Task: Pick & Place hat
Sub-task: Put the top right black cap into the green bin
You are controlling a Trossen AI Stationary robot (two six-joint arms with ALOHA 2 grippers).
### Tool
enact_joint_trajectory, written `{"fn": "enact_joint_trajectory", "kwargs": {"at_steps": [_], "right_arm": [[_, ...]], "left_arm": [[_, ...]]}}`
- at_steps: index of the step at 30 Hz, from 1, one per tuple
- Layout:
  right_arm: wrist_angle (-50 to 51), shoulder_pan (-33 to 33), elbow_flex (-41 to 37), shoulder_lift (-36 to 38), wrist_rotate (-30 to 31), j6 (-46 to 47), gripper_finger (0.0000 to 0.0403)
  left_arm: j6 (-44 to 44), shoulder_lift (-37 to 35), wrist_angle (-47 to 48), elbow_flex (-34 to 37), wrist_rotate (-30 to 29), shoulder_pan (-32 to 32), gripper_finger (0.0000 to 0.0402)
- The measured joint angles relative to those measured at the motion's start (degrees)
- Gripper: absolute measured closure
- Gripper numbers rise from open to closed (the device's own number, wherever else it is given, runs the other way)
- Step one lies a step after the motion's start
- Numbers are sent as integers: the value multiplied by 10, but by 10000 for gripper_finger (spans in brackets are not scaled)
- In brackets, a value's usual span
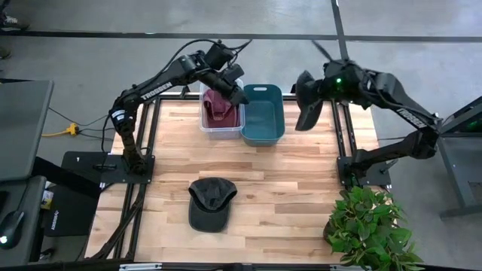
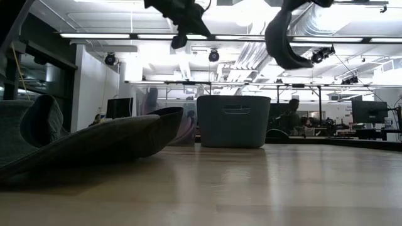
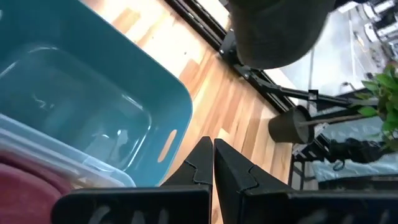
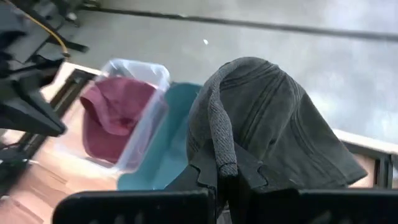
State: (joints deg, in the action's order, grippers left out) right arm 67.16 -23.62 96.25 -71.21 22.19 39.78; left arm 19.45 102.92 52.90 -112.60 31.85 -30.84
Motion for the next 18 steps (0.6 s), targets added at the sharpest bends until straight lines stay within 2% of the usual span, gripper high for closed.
{"fn": "enact_joint_trajectory", "kwargs": {"at_steps": [8,14,18], "right_arm": [[24,-4,132,-81,-38,-94,399],[48,-4,221,-154,-62,-146,399],[49,-4,265,-197,-76,-158,399]], "left_arm": [[5,-43,22,0,-29,1,402],[6,-76,82,0,-122,1,402],[2,-100,121,0,-158,0,402]]}}
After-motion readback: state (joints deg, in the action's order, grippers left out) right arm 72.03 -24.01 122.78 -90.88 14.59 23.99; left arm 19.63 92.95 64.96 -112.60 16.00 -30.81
